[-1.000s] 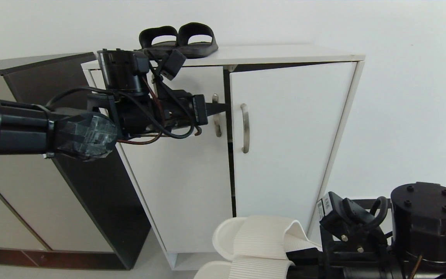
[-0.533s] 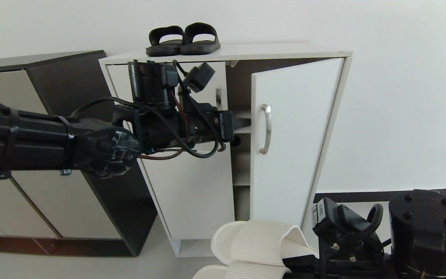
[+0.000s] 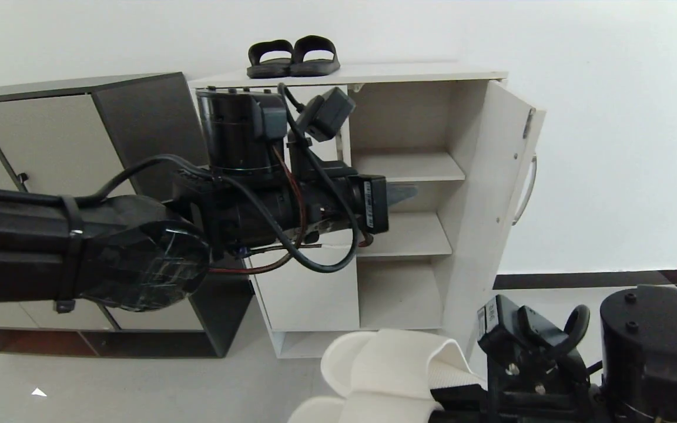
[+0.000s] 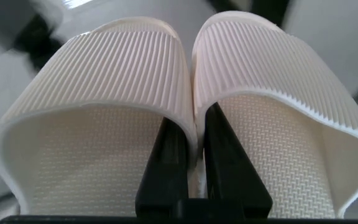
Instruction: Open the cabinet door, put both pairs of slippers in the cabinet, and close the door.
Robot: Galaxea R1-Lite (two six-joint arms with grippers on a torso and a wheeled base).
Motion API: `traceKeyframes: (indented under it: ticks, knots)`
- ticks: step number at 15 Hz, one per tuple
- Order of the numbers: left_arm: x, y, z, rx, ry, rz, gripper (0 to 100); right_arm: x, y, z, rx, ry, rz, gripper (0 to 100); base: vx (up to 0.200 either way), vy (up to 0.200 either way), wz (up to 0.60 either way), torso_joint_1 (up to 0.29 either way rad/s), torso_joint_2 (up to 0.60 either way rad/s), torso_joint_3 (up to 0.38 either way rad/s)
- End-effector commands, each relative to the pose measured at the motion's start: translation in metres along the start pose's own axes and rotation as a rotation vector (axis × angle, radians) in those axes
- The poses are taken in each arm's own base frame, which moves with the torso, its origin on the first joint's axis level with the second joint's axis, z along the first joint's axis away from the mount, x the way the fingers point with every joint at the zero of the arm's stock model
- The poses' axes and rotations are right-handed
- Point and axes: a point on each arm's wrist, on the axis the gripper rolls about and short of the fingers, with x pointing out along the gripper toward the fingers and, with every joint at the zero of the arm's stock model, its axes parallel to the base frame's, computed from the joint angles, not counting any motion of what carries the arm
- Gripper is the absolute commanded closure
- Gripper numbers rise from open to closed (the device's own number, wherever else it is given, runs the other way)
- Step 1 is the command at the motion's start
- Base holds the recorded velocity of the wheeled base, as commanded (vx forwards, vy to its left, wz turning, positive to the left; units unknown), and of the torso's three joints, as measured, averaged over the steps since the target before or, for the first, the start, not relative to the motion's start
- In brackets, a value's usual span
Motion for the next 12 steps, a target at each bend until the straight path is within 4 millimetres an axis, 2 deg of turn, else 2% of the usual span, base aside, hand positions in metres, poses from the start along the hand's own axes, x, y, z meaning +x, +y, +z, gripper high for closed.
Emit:
traceKeyframes:
  ticks: [1, 3, 4, 6, 7, 8, 9, 10, 11, 12]
  knots:
    - [-0.03, -0.001, 0.011, 0.028, -0.085, 0.137, 100, 0.016, -0.011, 0.01, 0.051, -0.026, -0.162, 100, 0.0, 0.0, 0.0, 0.0, 0.0, 0.0]
    - [-0.079, -0.013, 0.009, 0.048, -0.154, 0.399, 100, 0.039, -0.028, 0.021, 0.096, -0.066, -0.434, 100, 0.0, 0.0, 0.0, 0.0, 0.0, 0.0]
    - [-0.111, -0.023, 0.004, 0.072, -0.185, 0.541, 100, 0.045, -0.034, 0.024, 0.099, -0.081, -0.53, 100, 0.0, 0.0, 0.0, 0.0, 0.0, 0.0]
    - [-0.186, -0.042, -0.017, 0.11, -0.242, 0.876, 100, 0.047, -0.05, 0.031, 0.112, -0.097, -0.66, 100, 0.0, 0.0, 0.0, 0.0, 0.0, 0.0]
    - [-0.232, -0.041, -0.033, 0.13, -0.239, 1.06, 100, 0.046, -0.054, 0.031, 0.115, -0.092, -0.676, 100, 0.0, 0.0, 0.0, 0.0, 0.0, 0.0]
    - [-0.27, -0.047, -0.06, 0.127, -0.204, 1.218, 100, 0.044, -0.054, 0.031, 0.116, -0.092, -0.677, 100, 0.0, 0.0, 0.0, 0.0, 0.0, 0.0]
    - [-0.296, -0.061, -0.093, 0.116, -0.21, 1.285, 100, 0.044, -0.053, 0.033, 0.115, -0.098, -0.675, 100, 0.0, 0.0, 0.0, 0.0, 0.0, 0.0]
    - [-0.306, -0.068, -0.109, 0.117, -0.221, 1.311, 100, 0.045, -0.053, 0.032, 0.115, -0.096, -0.674, 100, 0.0, 0.0, 0.0, 0.0, 0.0, 0.0]
    - [-0.328, -0.084, -0.156, 0.123, -0.243, 1.403, 100, 0.045, -0.052, 0.032, 0.113, -0.096, -0.674, 100, 0.0, 0.0, 0.0, 0.0, 0.0, 0.0]
    - [-0.335, -0.091, -0.177, 0.128, -0.256, 1.411, 100, 0.044, -0.052, 0.033, 0.113, -0.099, -0.675, 100, 0.0, 0.0, 0.0, 0.0, 0.0, 0.0]
